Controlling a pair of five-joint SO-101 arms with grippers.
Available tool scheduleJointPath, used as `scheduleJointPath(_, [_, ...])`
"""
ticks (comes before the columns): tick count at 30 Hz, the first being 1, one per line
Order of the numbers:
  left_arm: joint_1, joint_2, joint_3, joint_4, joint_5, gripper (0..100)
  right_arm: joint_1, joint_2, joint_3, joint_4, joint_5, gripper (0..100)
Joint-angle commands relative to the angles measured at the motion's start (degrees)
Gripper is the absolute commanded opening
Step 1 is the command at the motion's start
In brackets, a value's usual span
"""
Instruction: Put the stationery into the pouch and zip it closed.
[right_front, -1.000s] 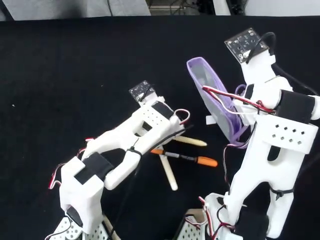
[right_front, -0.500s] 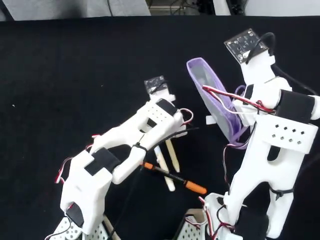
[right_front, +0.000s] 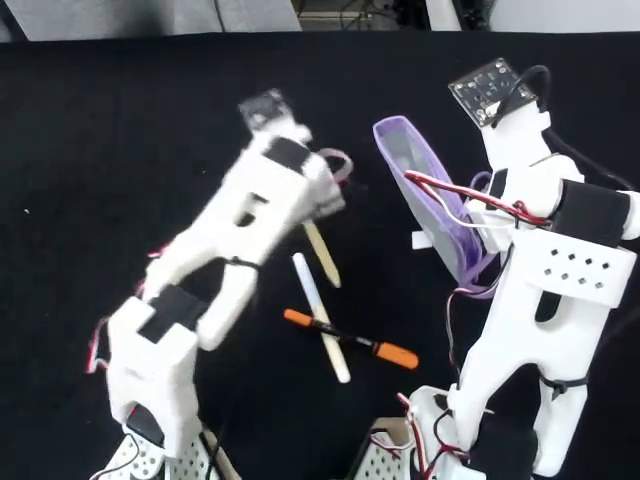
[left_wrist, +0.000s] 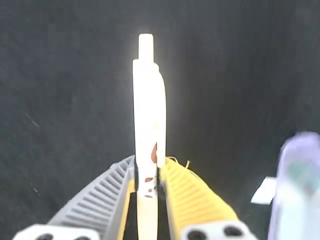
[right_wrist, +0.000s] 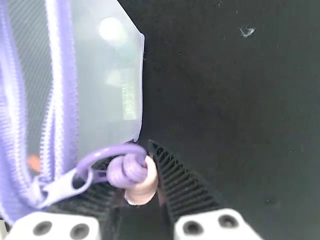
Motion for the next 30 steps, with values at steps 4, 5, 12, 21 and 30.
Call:
scheduleJointPath(4, [-10.95,-6.86,-8.57,0.35,0.00,3,-0.97,-1.45,-0.48,0.09,-0.70,1.1])
scheduleJointPath(5, [-12.00,-7.56,-9.54,0.35,0.00,3,-0.97,-1.36,-0.48,0.00,-0.79,1.1])
scheduleJointPath(12, [-14.55,-14.86,-16.31,0.18,0.00,3,-2.37,-1.36,-0.48,-0.09,-3.08,1.1])
scheduleJointPath(21, [-13.93,-27.08,-15.34,0.97,-0.44,3,-2.90,-1.36,-0.48,-0.09,-3.08,1.1])
scheduleJointPath(30, [-4.09,-39.91,-4.88,-5.27,-18.55,3,-2.90,-1.36,-0.48,-0.18,-3.08,1.1])
